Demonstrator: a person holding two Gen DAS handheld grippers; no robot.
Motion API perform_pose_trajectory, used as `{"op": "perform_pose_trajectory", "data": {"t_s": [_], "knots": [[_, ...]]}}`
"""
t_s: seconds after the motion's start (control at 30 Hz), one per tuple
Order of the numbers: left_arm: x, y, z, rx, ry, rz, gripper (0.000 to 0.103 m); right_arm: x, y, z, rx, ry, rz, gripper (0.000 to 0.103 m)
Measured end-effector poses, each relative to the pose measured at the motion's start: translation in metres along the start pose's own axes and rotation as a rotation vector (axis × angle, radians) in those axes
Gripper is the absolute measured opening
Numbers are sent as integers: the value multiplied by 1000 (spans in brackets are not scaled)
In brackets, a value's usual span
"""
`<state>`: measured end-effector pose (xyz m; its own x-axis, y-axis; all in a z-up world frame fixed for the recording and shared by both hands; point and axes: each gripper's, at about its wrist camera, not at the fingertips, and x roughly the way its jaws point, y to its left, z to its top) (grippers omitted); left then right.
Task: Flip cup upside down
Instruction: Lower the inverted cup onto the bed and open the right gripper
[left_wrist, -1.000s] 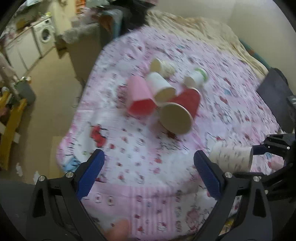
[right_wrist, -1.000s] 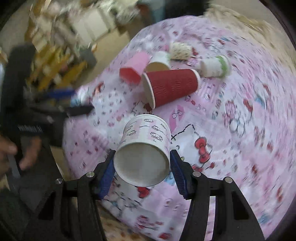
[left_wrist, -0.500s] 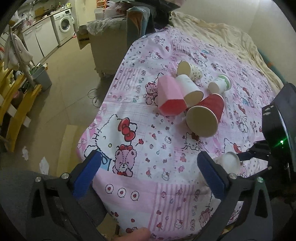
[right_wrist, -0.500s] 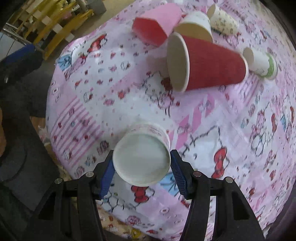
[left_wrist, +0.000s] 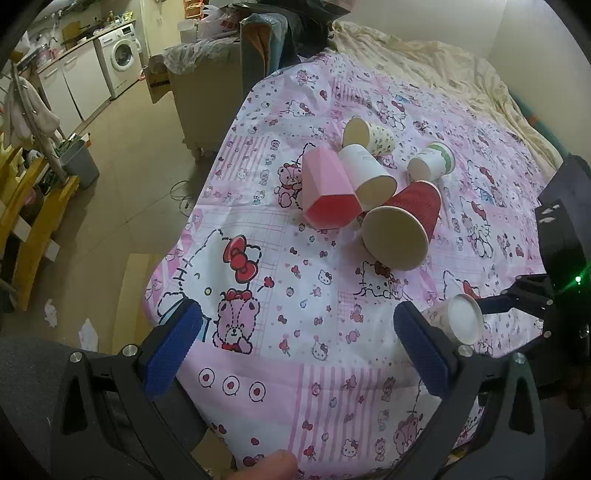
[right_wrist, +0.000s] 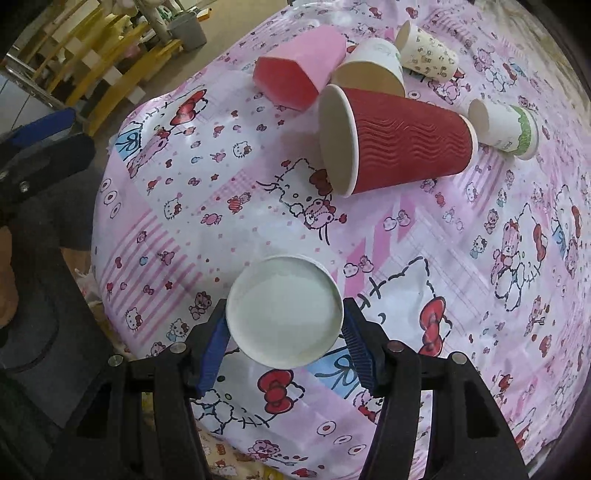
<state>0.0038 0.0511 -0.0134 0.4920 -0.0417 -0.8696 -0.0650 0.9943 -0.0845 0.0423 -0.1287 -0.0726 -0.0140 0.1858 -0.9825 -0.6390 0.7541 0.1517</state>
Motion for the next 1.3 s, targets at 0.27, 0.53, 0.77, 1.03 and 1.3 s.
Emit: {"op": "perform_pose_trajectory", "data": {"t_s": [0.27,0.53,0.77,1.03,1.3], "knots": [[0,-5,0,13,-18,10,102,-14,-1,-8,13,-30,-3,82],[-10,-13,-3,40,-66,-12,102,-60,-7,-29,117,-267,18,82],[-35,-30,-8,67,-192,-26,102,-111,-10,-81,314,-560,-26,83],[-62,-41,-33,85,-302,6,102,-134,-3,-128,456,-720,-111,98],[-80,-43,-63,76,-335,28,103,-123,10,-166,567,-806,-187,103]]}}
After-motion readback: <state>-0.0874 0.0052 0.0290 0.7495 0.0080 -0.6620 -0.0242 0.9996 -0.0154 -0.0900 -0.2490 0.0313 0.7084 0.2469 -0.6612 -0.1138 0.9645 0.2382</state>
